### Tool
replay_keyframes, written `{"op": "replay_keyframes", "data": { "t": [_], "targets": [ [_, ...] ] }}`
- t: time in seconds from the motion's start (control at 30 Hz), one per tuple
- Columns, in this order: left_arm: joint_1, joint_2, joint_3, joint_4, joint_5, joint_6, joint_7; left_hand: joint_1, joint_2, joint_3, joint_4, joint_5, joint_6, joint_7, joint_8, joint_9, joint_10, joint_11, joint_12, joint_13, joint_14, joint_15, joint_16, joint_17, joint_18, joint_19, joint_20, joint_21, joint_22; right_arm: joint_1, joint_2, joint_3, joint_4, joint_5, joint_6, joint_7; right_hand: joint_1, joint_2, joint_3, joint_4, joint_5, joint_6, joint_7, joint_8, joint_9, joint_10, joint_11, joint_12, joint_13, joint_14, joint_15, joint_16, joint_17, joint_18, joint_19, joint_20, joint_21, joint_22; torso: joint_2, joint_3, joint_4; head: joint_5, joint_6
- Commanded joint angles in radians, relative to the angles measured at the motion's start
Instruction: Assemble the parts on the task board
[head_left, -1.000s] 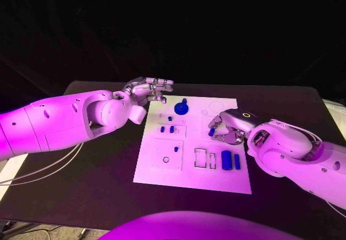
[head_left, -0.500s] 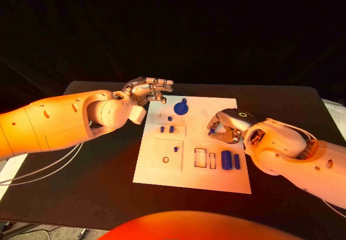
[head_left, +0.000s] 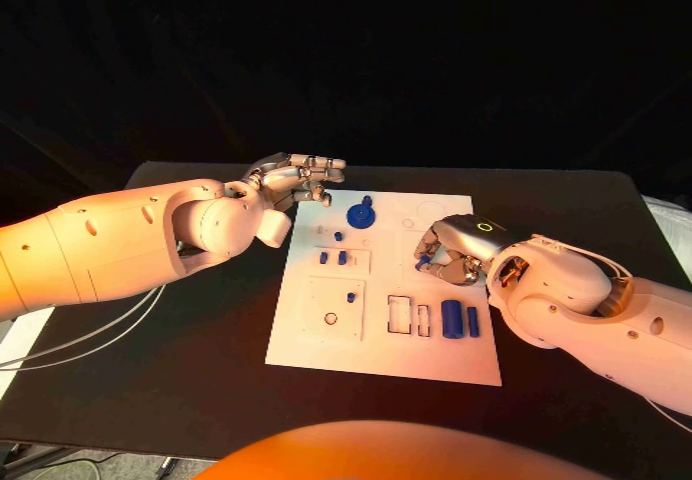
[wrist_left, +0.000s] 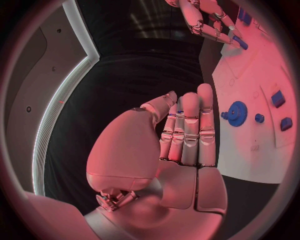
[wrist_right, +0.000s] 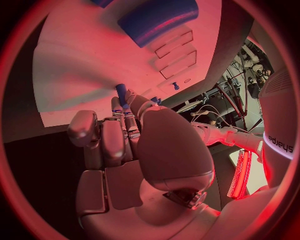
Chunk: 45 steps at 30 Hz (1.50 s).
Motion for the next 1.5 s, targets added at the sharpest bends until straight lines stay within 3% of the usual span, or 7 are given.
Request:
{"op": "replay_keyframes", "data": {
  "t": [0.03, 0.2, 0.5, 0.73, 1.03, 1.27, 1.5],
  "targets": [
    [0.000, 0.002, 0.000, 0.001, -0.004, 0.021, 0.005, -0.001, 0.005, -0.004, 0.000, 0.006, -0.005, -0.001, -0.006, -0.001, -0.007, 0.000, 0.001, 0.001, -0.006, 0.000, 0.001, -0.001, 0.003, 0.000, 0.006, -0.006, -0.001, -0.001, -0.003, 0.000, 0.011, -0.021, -0.044, 0.001, 0.024, 0.007, 0.017, -0.010, 0.004, 0.006, 0.001, 0.007, 0.003, 0.047, -0.037, -0.005, 0.007, 0.033, -0.007, 0.005, 0.003, -0.016, 0.009, -0.001, 0.007, 0.006, 0.000, -0.0001, 0.0000, 0.001, 0.001],
    [0.000, 0.001, 0.000, 0.001, -0.004, 0.022, 0.006, -0.001, 0.005, -0.004, 0.000, 0.006, -0.005, -0.001, -0.006, -0.001, -0.007, 0.000, 0.001, 0.001, -0.006, 0.000, 0.001, -0.001, 0.003, 0.000, 0.006, -0.006, -0.001, -0.002, -0.024, 0.003, 0.046, -0.011, -0.070, 0.006, 0.024, 0.003, 0.024, -0.017, 0.003, 0.005, 0.003, 0.005, 0.003, 0.050, -0.036, -0.009, 0.007, 0.033, -0.007, 0.006, 0.003, -0.017, 0.010, -0.001, 0.010, 0.010, 0.000, -0.0001, 0.0002, 0.001, 0.002],
    [0.000, 0.000, 0.000, 0.003, -0.004, 0.025, 0.011, 0.002, 0.006, -0.006, -0.003, 0.006, 0.001, -0.003, 0.000, 0.000, -0.011, -0.001, 0.008, 0.002, -0.009, 0.000, 0.002, -0.004, 0.003, -0.001, 0.006, -0.009, -0.002, -0.004, -0.060, 0.038, 0.169, 0.012, -0.092, 0.009, 0.018, -0.002, 0.035, -0.022, 0.007, 0.000, 0.008, 0.001, 0.004, 0.047, -0.032, -0.021, 0.007, 0.033, -0.004, 0.008, 0.006, -0.018, 0.010, 0.000, 0.013, 0.014, 0.000, -0.0012, -0.0004, 0.000, 0.000],
    [0.000, 0.007, 0.000, 0.002, -0.004, 0.032, 0.014, 0.002, 0.005, -0.007, -0.004, 0.006, 0.000, -0.002, 0.000, -0.001, -0.012, -0.001, 0.009, 0.002, -0.009, 0.000, 0.002, -0.005, 0.003, -0.001, 0.006, -0.009, -0.002, -0.024, -0.005, 0.044, 0.217, 0.025, -0.077, 0.026, 0.013, -0.005, 0.039, -0.024, 0.008, -0.002, 0.010, -0.002, 0.003, 0.045, -0.030, -0.026, 0.006, 0.033, -0.003, 0.008, 0.005, -0.017, 0.009, 0.001, 0.014, 0.014, -0.001, -0.0015, -0.0007, 0.006, 0.001],
    [0.000, 0.025, 0.001, -0.001, -0.004, 0.031, 0.015, 0.003, 0.005, -0.007, -0.004, 0.006, 0.000, -0.002, 0.000, -0.001, -0.012, -0.001, 0.009, 0.002, -0.009, 0.000, 0.002, -0.005, 0.003, -0.001, 0.006, -0.009, -0.002, -0.048, 0.124, 0.016, 0.166, 0.030, -0.039, 0.064, 0.010, -0.007, 0.051, -0.029, 0.010, -0.008, 0.013, -0.007, 0.003, 0.041, -0.026, -0.036, 0.006, 0.032, 0.000, 0.006, 0.000, -0.016, 0.003, 0.004, 0.012, 0.009, 0.000, -0.0019, 0.0105, 0.012, -0.003],
    [0.000, 0.029, 0.001, -0.001, -0.004, 0.028, 0.019, 0.003, 0.004, -0.008, -0.005, 0.006, -0.004, -0.001, 0.000, -0.001, -0.017, 0.001, 0.011, 0.003, -0.011, 0.001, 0.003, -0.006, 0.003, -0.001, 0.006, -0.010, -0.002, -0.065, 0.189, -0.015, 0.099, 0.034, -0.019, 0.085, 0.008, -0.006, 0.059, -0.034, 0.011, -0.010, 0.016, -0.010, 0.003, 0.039, -0.024, -0.042, 0.005, 0.031, 0.002, 0.006, -0.001, -0.015, 0.000, 0.005, 0.012, 0.006, 0.001, -0.0021, 0.0106, 0.021, -0.008],
    [0.000, 0.029, 0.001, -0.001, -0.004, 0.028, 0.019, 0.003, 0.005, -0.009, -0.005, 0.006, -0.005, -0.001, 0.000, -0.002, -0.018, 0.001, 0.011, 0.002, -0.011, 0.001, 0.003, -0.007, 0.003, -0.001, 0.006, -0.010, -0.002, -0.079, 0.215, -0.022, 0.077, 0.032, -0.001, 0.090, 0.007, -0.006, 0.061, -0.035, 0.012, -0.011, 0.016, -0.011, 0.003, 0.038, -0.024, -0.044, 0.005, 0.031, 0.003, 0.006, -0.001, -0.015, -0.002, 0.006, 0.011, 0.005, 0.001, -0.0007, 0.0091, 0.028, -0.015]
  ]
}}
